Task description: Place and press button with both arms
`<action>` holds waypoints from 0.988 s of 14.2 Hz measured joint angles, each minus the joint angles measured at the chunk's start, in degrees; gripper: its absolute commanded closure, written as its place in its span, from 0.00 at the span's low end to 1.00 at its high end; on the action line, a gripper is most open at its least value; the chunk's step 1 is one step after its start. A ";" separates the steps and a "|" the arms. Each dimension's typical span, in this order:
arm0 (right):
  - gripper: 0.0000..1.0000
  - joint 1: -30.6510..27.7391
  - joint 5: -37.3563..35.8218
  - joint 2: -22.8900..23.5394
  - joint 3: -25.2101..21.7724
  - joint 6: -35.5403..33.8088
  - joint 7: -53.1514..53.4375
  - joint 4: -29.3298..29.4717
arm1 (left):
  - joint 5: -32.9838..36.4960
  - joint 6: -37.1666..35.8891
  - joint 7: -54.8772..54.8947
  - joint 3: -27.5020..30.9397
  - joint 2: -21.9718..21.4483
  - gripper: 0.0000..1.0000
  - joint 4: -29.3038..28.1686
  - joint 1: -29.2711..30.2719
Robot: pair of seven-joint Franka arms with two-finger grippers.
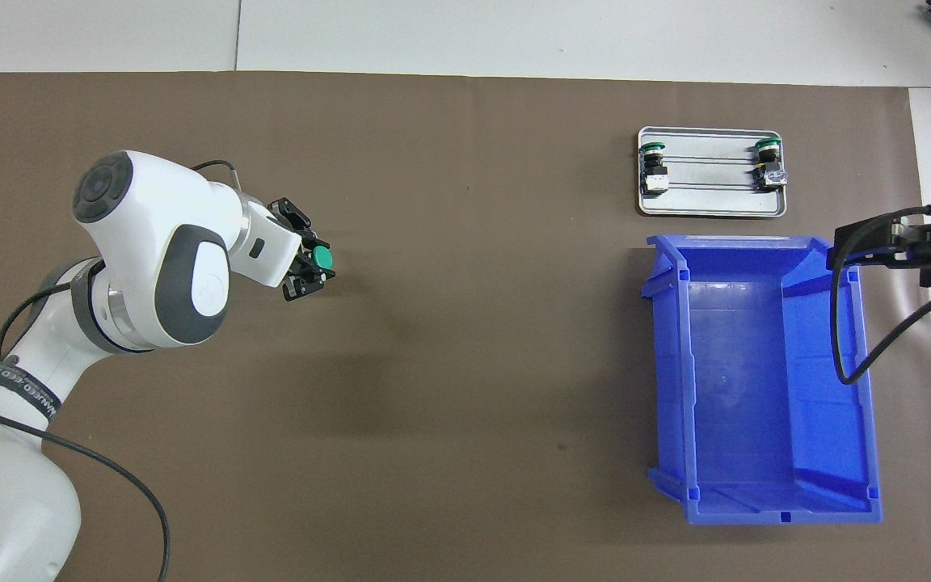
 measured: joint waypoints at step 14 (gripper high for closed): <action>0.00 0.00 0.00 -0.91 0.00 0.00 0.00 -1.74 | -58.59 -4.98 43.74 -0.22 -5.32 1.00 -20.39 4.37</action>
